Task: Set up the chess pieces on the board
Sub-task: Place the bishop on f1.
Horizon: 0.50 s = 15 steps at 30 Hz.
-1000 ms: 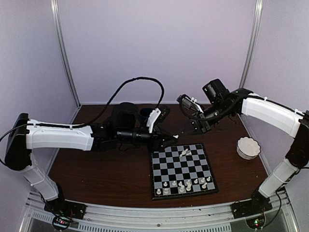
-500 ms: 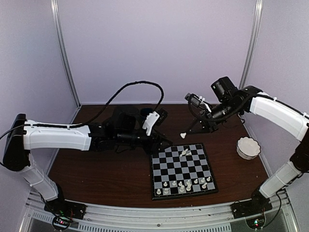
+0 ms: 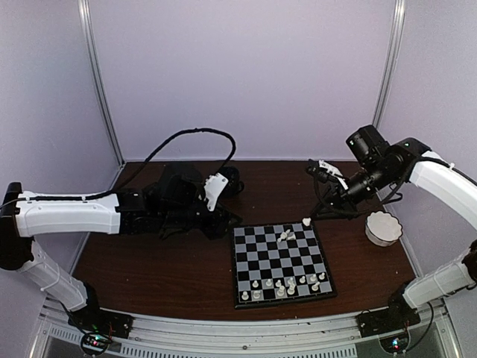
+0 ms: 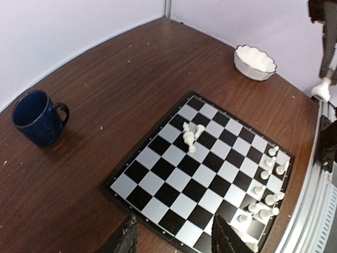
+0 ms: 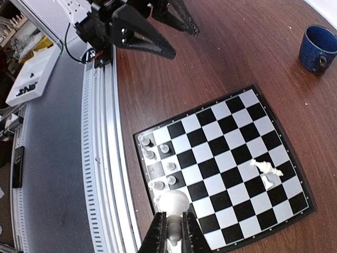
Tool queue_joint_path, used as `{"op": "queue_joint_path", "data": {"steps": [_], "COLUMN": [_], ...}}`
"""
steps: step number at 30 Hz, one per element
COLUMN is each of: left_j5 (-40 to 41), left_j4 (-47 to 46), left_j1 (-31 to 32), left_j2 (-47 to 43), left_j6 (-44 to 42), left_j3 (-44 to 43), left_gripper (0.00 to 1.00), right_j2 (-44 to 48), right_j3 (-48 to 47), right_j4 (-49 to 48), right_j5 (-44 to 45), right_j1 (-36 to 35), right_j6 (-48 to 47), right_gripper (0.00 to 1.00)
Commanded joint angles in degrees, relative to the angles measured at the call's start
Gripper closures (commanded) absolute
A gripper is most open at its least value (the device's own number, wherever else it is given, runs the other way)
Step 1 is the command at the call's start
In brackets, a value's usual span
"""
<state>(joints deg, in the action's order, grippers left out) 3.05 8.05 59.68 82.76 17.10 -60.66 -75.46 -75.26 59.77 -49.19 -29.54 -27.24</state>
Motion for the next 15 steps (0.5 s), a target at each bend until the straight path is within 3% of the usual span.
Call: {"op": "queue_joint_path", "data": {"steps": [1, 7, 15], "left_j5": [6.31, 8.80, 10.73], "left_j4": [1.62, 2.57, 5.41], "left_j1": [-0.08, -0.09, -0.22], "left_j2": [-1.54, -1.43, 0.89], "left_j6": [1.42, 2.23, 4.62], "left_j3": [2.45, 2.81, -0.68], "left_gripper": [0.51, 0.51, 0.48], "right_j2": [4.81, 8.69, 9.23], "right_j3": [4.76, 13.77, 18.66], "right_j4": [4.60, 3.50, 0.55], "right_j5": [7.58, 16.23, 27.82], "right_j1": [-0.26, -3.25, -14.42], "right_j6": [-6.90, -11.09, -12.97], "right_gripper": [0.95, 0.95, 0.95]}}
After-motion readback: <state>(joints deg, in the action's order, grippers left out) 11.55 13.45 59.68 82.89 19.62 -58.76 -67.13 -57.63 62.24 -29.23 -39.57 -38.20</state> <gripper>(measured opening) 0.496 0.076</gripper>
